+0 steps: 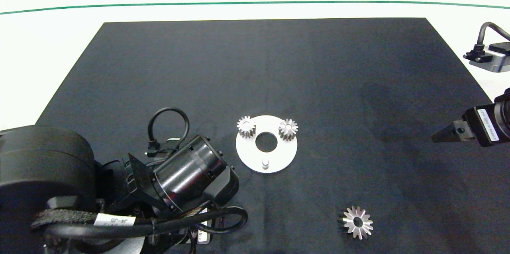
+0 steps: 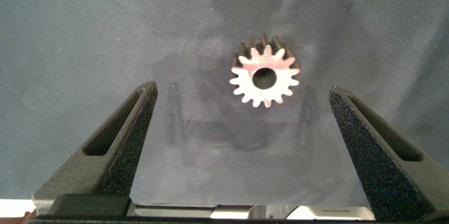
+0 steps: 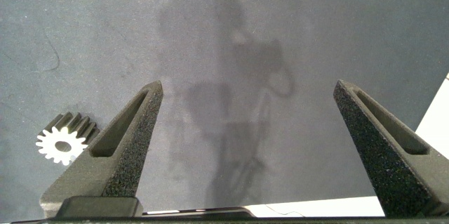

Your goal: Remove an incorrectly installed larger gear and replace it with the correct smaller gear

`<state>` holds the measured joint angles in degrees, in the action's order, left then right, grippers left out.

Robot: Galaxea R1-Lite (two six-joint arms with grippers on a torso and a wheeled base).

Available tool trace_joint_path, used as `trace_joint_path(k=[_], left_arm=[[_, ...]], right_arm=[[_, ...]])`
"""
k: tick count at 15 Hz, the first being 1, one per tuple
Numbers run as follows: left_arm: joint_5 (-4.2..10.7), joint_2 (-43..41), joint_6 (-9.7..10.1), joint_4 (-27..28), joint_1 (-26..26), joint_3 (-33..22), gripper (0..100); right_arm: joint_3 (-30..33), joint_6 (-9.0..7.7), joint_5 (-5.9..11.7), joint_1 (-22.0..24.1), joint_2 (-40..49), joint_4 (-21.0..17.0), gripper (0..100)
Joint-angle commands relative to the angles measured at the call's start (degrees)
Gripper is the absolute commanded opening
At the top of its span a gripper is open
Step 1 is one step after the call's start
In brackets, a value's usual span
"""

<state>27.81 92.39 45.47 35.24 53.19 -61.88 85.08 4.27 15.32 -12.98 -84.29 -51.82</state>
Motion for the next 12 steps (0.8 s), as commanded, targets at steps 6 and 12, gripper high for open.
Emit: trace_joint_path(k=[6,12], left_arm=[[-1.53,2.4,0.23,-4.9,-0.2,2.0,100],[-1.62,3.6,-0.03,-8.9,-0.2,4.1,96]], right_arm=[[-0.1,0.04,0.06,0.0,-0.2,-0.3,100],[-0.3,-0.05,0.06,0.0,-0.3,-0.2,100]])
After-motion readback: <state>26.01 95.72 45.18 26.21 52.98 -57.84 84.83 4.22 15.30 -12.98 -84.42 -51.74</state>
